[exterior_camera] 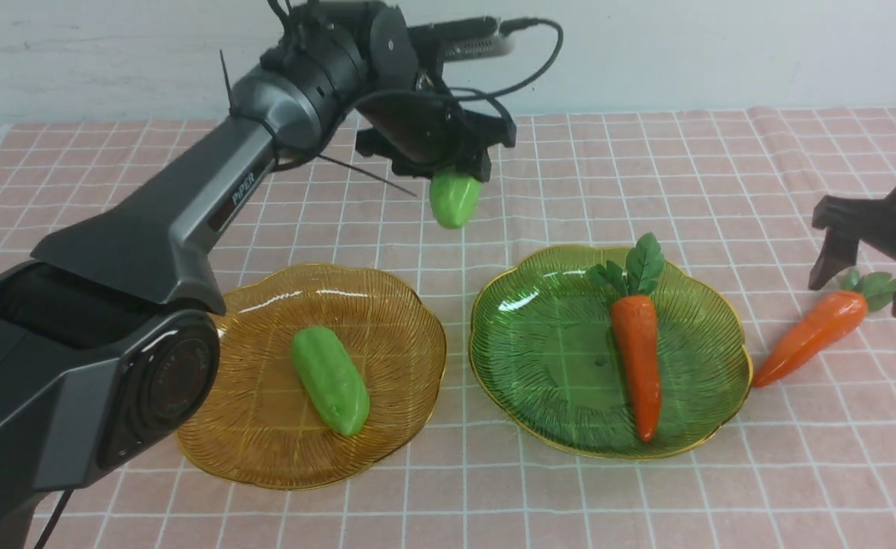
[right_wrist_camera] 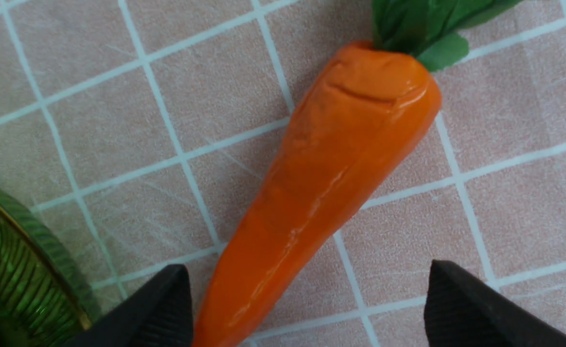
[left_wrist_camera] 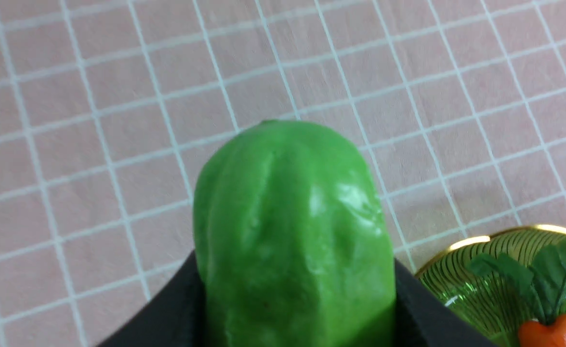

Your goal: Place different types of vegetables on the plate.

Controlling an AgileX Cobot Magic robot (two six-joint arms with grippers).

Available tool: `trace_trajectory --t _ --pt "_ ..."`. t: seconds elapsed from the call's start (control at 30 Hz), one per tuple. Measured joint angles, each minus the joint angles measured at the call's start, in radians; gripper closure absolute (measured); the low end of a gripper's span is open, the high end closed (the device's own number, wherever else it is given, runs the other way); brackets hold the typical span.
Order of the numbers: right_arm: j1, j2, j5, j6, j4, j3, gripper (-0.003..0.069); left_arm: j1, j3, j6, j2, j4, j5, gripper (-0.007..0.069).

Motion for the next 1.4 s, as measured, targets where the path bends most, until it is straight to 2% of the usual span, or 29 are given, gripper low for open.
trace_trajectory --t 0.13,0.27,0.37,0.47,0.53,0.63,0.7,0.73,0.9,1.07,1.2,1.33,1.4 --pt "0.000 0.040 -0.021 0.000 0.016 0.000 0.0069 0.000 -0.057 0.011 -0.044 0.047 0.028 0.0299" --pt "-0.001 0.070 -0.055 -0.003 0.038 0.000 0.0069 0.000 -0.046 0.015 -0.075 0.038 0.038 0.0299" --pt "-0.001 0.092 -0.067 -0.008 0.047 0.000 0.0071 0.000 0.019 0.023 -0.129 0.012 0.040 0.0299" --pt "-0.001 0.113 -0.071 -0.024 0.048 0.000 0.0088 0.000 0.171 0.029 -0.211 0.020 0.040 0.0299" --pt "-0.001 0.122 -0.072 -0.038 0.050 -0.001 0.0127 0.000 0.311 0.024 -0.282 0.047 0.040 0.0299" --pt "-0.001 0.123 -0.083 -0.052 0.052 -0.002 0.0227 0.000 0.523 -0.003 -0.406 0.118 0.038 0.0299" --pt "-0.001 0.124 -0.086 -0.060 0.056 -0.008 0.0382 0.002 0.672 -0.034 -0.502 0.173 0.036 0.0299" --pt "-0.002 0.124 -0.083 -0.061 0.058 -0.013 0.0423 0.007 0.765 -0.059 -0.555 0.198 0.035 0.0299" --pt "-0.004 0.093 -0.076 -0.066 0.063 -0.039 0.0406 0.063 1.094 -0.146 -0.721 0.226 0.017 0.0299" --pt "0.016 -0.006 -0.072 -0.099 0.080 -0.044 0.0406 0.146 1.321 -0.195 -0.796 0.171 -0.110 0.0299" --pt "0.123 -0.116 -0.067 -0.127 0.106 -0.051 0.0406 0.175 1.423 -0.175 -0.759 0.108 -0.228 0.0299" --pt "0.222 -0.089 -0.047 -0.147 0.100 -0.051 0.0406 0.175 1.426 -0.120 -0.698 0.070 -0.312 0.0293" --pt "0.250 -0.061 -0.026 -0.149 0.078 -0.051 0.0405 0.175 1.426 -0.109 -0.668 0.061 -0.320 0.0265"
